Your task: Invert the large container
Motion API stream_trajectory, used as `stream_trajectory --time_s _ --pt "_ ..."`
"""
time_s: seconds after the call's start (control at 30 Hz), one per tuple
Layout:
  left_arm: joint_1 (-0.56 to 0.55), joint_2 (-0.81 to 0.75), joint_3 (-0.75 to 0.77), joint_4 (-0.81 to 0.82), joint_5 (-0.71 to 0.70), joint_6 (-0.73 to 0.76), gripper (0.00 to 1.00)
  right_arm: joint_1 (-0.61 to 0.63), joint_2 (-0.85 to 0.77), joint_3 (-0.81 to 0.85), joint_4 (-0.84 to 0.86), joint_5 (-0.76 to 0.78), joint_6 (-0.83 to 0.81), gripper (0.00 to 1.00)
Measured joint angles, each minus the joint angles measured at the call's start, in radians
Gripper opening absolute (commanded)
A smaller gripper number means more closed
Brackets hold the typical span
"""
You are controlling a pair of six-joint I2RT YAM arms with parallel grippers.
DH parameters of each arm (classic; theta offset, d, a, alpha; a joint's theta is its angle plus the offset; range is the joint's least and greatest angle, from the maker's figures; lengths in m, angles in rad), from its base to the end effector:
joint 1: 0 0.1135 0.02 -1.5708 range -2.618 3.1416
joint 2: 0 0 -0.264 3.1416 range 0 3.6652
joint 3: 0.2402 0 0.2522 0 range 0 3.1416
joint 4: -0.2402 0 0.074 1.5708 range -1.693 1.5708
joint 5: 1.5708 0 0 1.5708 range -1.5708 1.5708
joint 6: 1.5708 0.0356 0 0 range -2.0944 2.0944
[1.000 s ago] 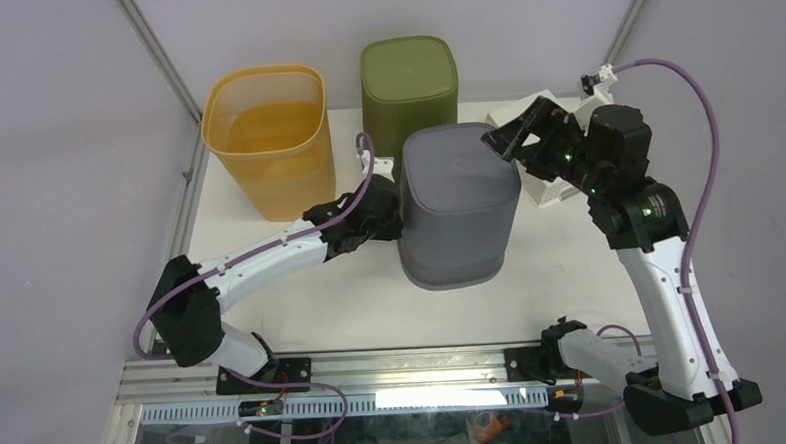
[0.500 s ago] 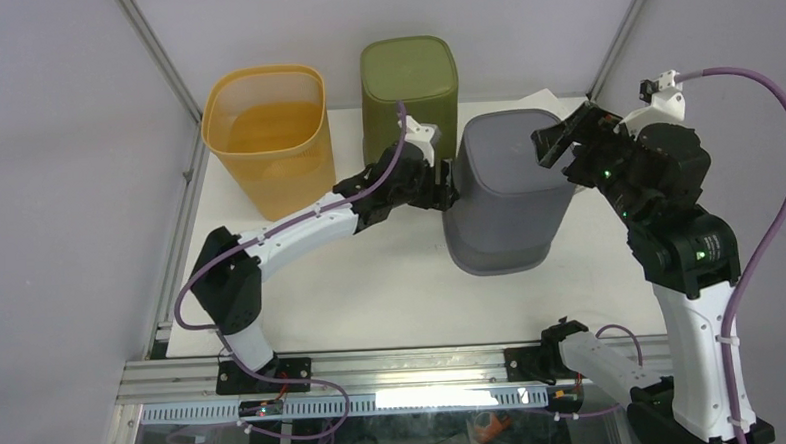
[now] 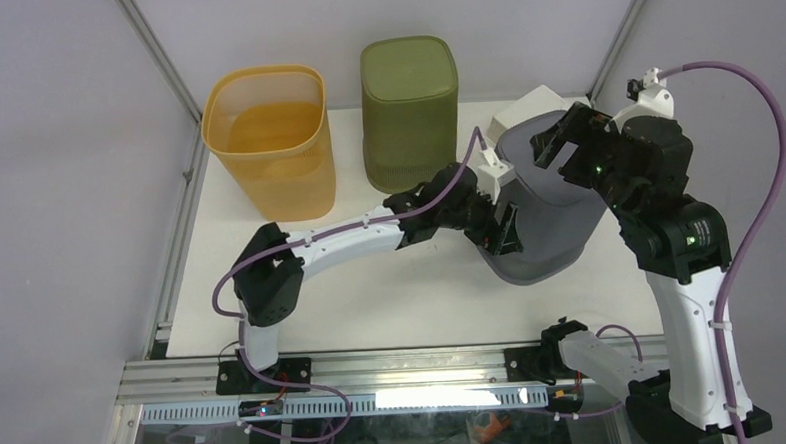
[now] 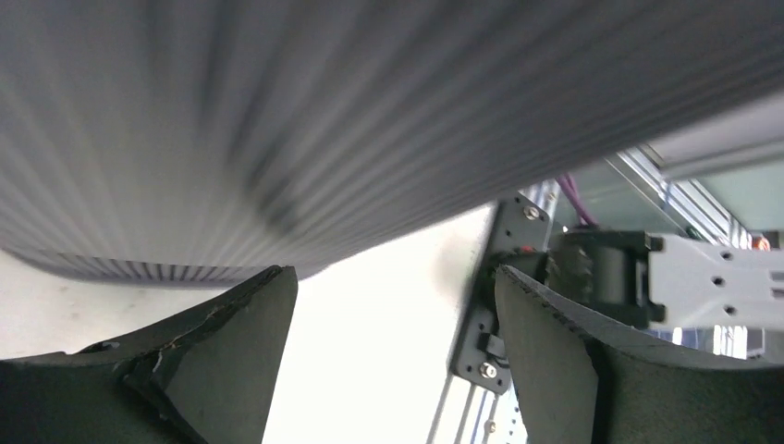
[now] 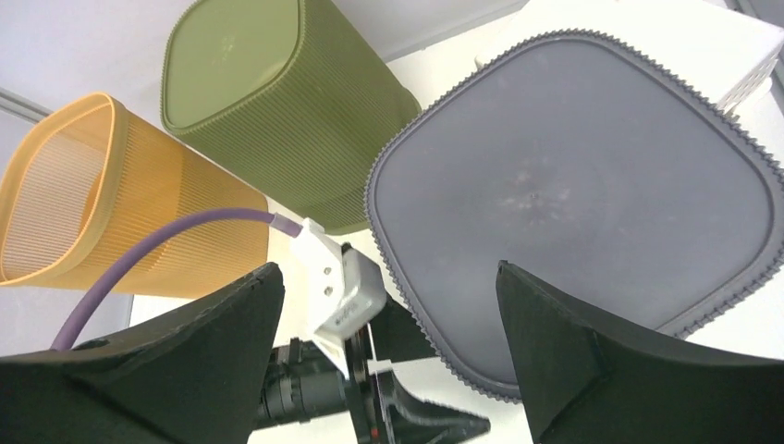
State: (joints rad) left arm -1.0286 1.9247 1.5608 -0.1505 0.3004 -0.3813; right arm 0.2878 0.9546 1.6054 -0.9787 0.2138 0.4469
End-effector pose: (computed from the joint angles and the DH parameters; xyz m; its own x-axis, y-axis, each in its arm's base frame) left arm 0.2262 -0.3959 0.2769 -0.5896 0.2899 -0.7539 0.7884 0.4095 -0.4591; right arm 0.1258 0.0294 0.4900 -0.3151 0.3472 -0.8833 0.0570 0.9359 0.3475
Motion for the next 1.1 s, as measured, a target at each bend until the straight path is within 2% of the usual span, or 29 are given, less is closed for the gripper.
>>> stream_trajectory --time_s 0.13,0.2,0.27,0.4,0.5,0.63,0.73,0.9,1.1 --pt "-0.017 -0.055 -0.051 -0.004 0.042 0.009 0.82 0.000 0.029 0.009 -0.006 -0.034 -0.009 0.86" --pt "0.003 -0.121 -0.102 -0.030 0.047 0.010 0.81 0.000 0.045 0.008 -0.006 -0.065 -0.017 0.80" --pt "0.040 -0.214 -0.160 -0.073 0.047 0.007 0.82 0.000 0.057 0.008 -0.006 -0.102 -0.026 0.77" --pt "0.144 -0.439 -0.252 -0.188 0.005 -0.005 0.82 0.023 0.094 -0.003 0.005 -0.179 -0.031 0.77" --pt "0.203 -0.599 -0.280 -0.275 -0.069 -0.028 0.82 0.122 0.132 -0.032 0.023 -0.173 -0.031 0.77" --pt "0.203 -0.748 -0.311 -0.352 -0.146 -0.061 0.82 0.323 0.222 -0.045 0.045 -0.124 -0.031 0.78" --pt "0.206 -0.814 -0.363 -0.403 -0.204 -0.097 0.82 0.391 0.294 -0.063 0.071 -0.073 -0.019 0.81" --pt "0.230 -0.855 -0.431 -0.481 -0.293 -0.147 0.83 0.386 0.392 -0.110 0.100 0.141 0.048 0.83" --pt "0.239 -0.905 -0.464 -0.523 -0.357 -0.167 0.84 0.307 0.444 -0.153 0.196 0.246 0.106 0.82"
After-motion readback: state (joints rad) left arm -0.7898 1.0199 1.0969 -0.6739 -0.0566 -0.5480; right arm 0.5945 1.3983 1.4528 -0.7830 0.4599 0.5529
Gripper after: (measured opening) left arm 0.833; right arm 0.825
